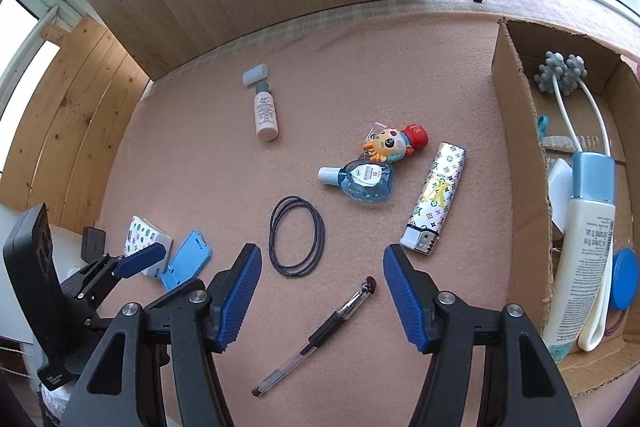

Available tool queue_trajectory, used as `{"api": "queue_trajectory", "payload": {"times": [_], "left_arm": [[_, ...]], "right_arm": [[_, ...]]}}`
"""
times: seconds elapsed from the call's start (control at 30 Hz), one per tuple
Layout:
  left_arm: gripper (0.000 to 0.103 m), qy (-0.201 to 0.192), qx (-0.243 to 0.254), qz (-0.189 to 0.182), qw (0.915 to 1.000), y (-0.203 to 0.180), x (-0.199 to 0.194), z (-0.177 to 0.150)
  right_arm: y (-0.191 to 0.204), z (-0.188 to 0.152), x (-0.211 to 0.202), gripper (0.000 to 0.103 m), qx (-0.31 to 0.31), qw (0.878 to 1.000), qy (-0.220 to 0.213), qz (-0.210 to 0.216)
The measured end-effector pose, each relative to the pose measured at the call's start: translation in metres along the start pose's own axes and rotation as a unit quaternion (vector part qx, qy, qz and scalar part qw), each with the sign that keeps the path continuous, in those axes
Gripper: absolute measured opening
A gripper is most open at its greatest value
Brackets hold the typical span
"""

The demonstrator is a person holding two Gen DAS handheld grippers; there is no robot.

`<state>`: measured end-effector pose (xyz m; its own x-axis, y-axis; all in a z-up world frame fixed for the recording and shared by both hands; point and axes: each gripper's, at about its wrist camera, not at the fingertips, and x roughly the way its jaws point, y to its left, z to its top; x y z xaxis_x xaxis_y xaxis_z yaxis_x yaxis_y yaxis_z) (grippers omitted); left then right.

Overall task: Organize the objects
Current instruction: 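Move the left tool to the blue phone stand while the right tool approaches the black elastic band, then close the left tool on the phone stand while the right tool grasps the elastic band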

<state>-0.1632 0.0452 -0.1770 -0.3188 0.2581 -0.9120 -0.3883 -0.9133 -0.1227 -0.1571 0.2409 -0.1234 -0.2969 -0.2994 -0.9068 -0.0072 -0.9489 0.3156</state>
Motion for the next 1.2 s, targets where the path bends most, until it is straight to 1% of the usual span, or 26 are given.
{"api": "queue_trajectory", "payload": {"times": [0.1, 0.2, 0.3, 0.4, 0.57, 0.63, 0.77, 0.83, 0.93, 1.0, 1.03, 1.1, 1.13, 1.2], "left_arm": [[0.074, 0.005, 0.007, -0.002, 1.0000, 0.004, 0.004, 0.000], [0.073, 0.013, 0.016, -0.003, 0.9998, 0.006, 0.007, 0.000], [0.071, 0.019, 0.019, -0.005, 0.9996, 0.007, 0.010, -0.001], [0.068, 0.025, 0.019, -0.008, 0.9995, 0.007, 0.013, -0.002], [0.064, 0.029, 0.016, -0.009, 0.9994, 0.011, 0.017, -0.002], [0.057, 0.035, 0.009, -0.011, 0.9993, 0.015, 0.019, -0.002], [0.049, 0.035, 0.004, -0.014, 0.9993, 0.020, 0.019, -0.001], [0.043, 0.036, 0.002, -0.019, 0.9992, 0.021, 0.018, -0.002], [0.040, 0.035, 0.004, -0.024, 0.9991, 0.021, 0.015, -0.007], [0.039, 0.034, 0.005, -0.023, 0.9992, 0.019, 0.014, -0.010], [0.039, 0.033, 0.004, -0.022, 0.9992, 0.018, 0.013, -0.011], [0.038, 0.030, 0.002, -0.021, 0.9993, 0.017, 0.013, -0.013], [0.038, 0.029, -0.001, -0.021, 0.9994, 0.017, 0.012, -0.014], [0.038, 0.026, -0.007, -0.022, 0.9994, 0.017, 0.011, -0.016]], "right_arm": [[0.005, 0.004, 0.016, 0.059, 0.000, 1.000, 0.017, -0.009], [0.011, 0.006, 0.026, 0.059, -0.003, 1.000, 0.023, -0.021], [0.019, 0.006, 0.034, 0.059, -0.011, 0.999, 0.030, -0.020], [0.025, 0.009, 0.041, 0.059, -0.018, 0.998, 0.026, -0.051], [0.031, 0.012, 0.052, 0.059, -0.022, 0.997, 0.040, -0.058], [0.034, 0.012, 0.056, 0.059, -0.030, 0.996, 0.045, -0.069], [0.041, 0.014, 0.060, 0.060, -0.050, 0.993, 0.049, -0.093], [0.044, 0.012, 0.062, 0.060, -0.066, 0.991, 0.056, -0.103], [0.049, 0.009, 0.063, 0.060, -0.093, 0.987, 0.061, -0.119], [0.052, 0.008, 0.064, 0.053, -0.103, 0.984, 0.060, -0.133], [0.051, 0.008, 0.063, 0.050, -0.104, 0.984, 0.060, -0.133], [0.050, 0.008, 0.060, 0.035, -0.105, 0.984, 0.058, -0.134], [0.049, 0.007, 0.059, 0.031, -0.106, 0.984, 0.058, -0.133], [0.047, 0.006, 0.056, 0.018, -0.108, 0.984, 0.057, -0.130]]}}
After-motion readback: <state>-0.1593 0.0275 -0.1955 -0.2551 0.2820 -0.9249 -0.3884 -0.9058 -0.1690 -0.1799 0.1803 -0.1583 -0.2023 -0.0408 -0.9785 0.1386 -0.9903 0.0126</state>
